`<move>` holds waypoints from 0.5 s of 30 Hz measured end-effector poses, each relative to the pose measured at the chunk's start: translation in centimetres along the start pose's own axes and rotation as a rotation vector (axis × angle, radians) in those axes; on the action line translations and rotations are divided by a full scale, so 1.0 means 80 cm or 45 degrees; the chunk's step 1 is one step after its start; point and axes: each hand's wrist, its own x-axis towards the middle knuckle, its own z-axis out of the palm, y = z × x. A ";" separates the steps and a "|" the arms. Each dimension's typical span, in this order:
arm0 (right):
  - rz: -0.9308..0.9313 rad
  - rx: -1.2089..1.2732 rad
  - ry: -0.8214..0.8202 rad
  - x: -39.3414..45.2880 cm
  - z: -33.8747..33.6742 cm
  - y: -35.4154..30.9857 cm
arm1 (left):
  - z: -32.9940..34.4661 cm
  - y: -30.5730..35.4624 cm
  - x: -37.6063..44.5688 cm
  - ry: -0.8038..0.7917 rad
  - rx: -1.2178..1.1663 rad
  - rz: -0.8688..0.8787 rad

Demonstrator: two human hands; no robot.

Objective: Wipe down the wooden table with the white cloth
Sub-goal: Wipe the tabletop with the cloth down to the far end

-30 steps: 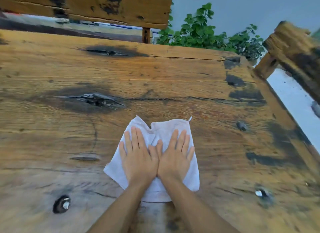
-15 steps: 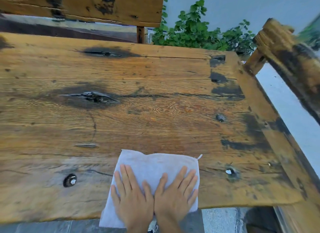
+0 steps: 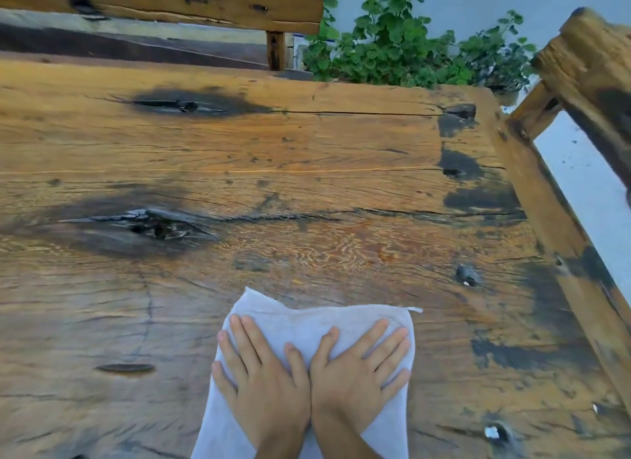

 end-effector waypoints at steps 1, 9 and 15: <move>-0.017 -0.008 0.010 0.013 0.003 -0.011 | 0.005 0.008 0.014 0.011 0.005 0.000; -0.025 -0.008 0.025 0.129 0.028 -0.106 | 0.040 0.082 0.149 0.035 0.021 0.013; -0.064 -0.083 -0.028 0.225 0.053 -0.179 | 0.056 0.146 0.248 0.071 -0.041 -0.036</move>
